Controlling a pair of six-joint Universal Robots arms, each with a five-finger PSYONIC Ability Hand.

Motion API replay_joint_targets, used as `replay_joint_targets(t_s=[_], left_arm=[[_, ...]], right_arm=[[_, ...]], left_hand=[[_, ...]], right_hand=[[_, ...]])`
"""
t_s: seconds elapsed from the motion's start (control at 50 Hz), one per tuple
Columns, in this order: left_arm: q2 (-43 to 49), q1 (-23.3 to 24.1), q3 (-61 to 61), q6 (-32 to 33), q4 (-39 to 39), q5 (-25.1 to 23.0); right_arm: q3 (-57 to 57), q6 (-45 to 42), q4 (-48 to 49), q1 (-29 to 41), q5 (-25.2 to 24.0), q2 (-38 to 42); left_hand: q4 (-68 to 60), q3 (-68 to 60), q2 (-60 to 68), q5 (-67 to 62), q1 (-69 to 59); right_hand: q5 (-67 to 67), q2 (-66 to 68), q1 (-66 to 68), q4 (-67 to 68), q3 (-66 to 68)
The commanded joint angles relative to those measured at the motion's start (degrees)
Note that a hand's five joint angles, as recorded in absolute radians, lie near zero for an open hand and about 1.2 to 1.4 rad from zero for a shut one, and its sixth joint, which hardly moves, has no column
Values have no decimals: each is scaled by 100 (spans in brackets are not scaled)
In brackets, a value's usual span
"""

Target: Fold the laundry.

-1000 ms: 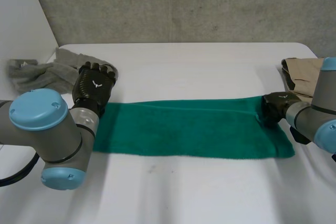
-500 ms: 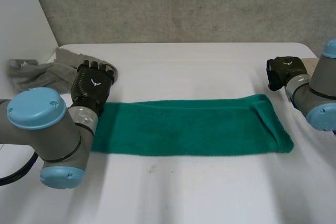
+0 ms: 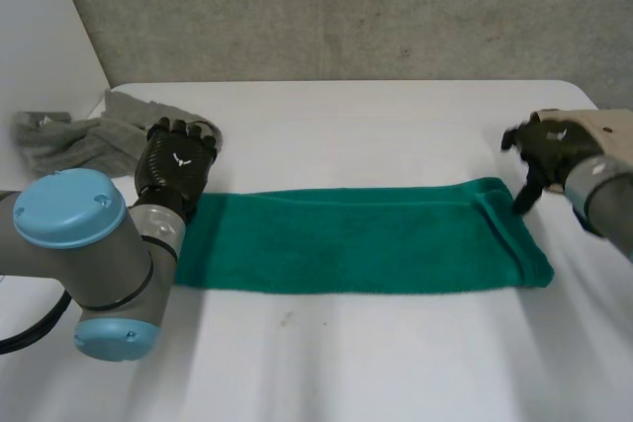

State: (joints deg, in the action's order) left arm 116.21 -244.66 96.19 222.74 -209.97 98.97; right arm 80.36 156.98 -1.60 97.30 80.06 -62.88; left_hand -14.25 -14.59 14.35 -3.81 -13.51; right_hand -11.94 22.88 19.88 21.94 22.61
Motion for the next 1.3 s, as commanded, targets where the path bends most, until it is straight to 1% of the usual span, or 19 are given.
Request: replay_joint_targets(t_s=[0.02,0.14,0.24,0.28,0.32,0.34,0.36,0.46,0.54,0.64,0.72,0.82,0.9,0.92,1.04,1.12,1.14,1.2,1.3], left_arm=[[-10,15,41,-2,0,-9],[-10,24,49,-11,0,-9],[-10,32,58,-2,0,-9],[-10,41,58,-11,0,-9],[-10,67,58,-2,0,-9],[-10,68,58,-11,0,-9],[-10,68,58,-2,0,0],[-63,68,111,-11,0,0],[-159,68,129,-11,0,0],[-203,68,120,-11,0,0],[-230,68,137,-11,0,9],[-291,50,146,-11,0,9],[-379,6,120,-11,0,9],[-405,6,120,-11,0,9],[-599,-117,137,-11,0,9],[-696,-258,181,-20,0,9],[-704,-275,207,-37,0,9],[-731,-337,295,-134,0,0],[-740,-363,410,-327,0,-9]], right_arm=[[1771,-1538,274,-238,-341,-515],[2571,-1899,1309,-335,-280,-515],[2686,-1900,1777,-361,-307,-374],[2660,-1900,1988,-361,-298,-164],[2616,-1900,2067,-379,-298,-49],[2572,-1908,2146,-387,-272,12],[2546,-1891,2173,-405,-280,21],[2572,-1847,2226,-704,-245,-57],[2624,-1821,2138,-1028,-201,-706],[2660,-1934,2112,-1643,-227,-910],[2485,-2320,1945,-2100,-289,-963],[2274,-2822,1874,-2041,-307,-980],[2019,-2893,1944,-1050,-350,-1156],[1827,-2884,1953,-560,-359,-1165],[1176,-2875,2023,902,-368,-990],[570,-2901,2067,2114,-438,-376],[307,-2910,2067,2570,-508,-113],[-142,-2901,1997,3240,-649,432],[-486,-2910,1988,3725,-974,1251]], left_hand=[[-1,34,-10,-44,-74],[-1,34,-10,-44,-74],[16,51,-27,-27,-57],[16,51,-27,-27,-57],[16,51,-27,-27,-57],[16,51,-27,-27,-57],[16,51,-27,-27,-57],[33,68,-43,-10,-40],[33,68,-44,-10,-40],[33,68,-44,-10,-40],[50,85,-60,7,-23],[50,85,-60,7,-23],[100,135,-111,57,27],[117,152,-128,74,44],[151,185,-161,107,77],[151,186,-161,108,78],[151,186,-161,108,78],[151,186,-161,108,78],[151,186,-161,108,78]], right_hand=[[-732,638,937,732,665],[-983,890,1189,984,917],[-1018,924,1224,1018,951],[-1369,1276,1575,1369,1303],[-2290,2197,2496,2290,2224],[-4911,4817,5117,4911,4844],[-5797,5704,6003,5797,5731],[-5806,5712,6012,5806,5739],[-5806,5712,6012,5806,5739],[-5806,5712,6012,5806,5739],[-5806,5712,6012,5806,5739],[-5806,5712,6012,5806,5739],[-5806,5712,6012,5806,5739],[-5806,5712,6012,5806,5739],[-5806,5712,6012,5806,5739],[-5806,5712,6012,5806,5739],[-5806,5712,6012,5806,5739],[-5806,5712,6012,5806,5739],[-5806,5712,6012,5806,5739]])
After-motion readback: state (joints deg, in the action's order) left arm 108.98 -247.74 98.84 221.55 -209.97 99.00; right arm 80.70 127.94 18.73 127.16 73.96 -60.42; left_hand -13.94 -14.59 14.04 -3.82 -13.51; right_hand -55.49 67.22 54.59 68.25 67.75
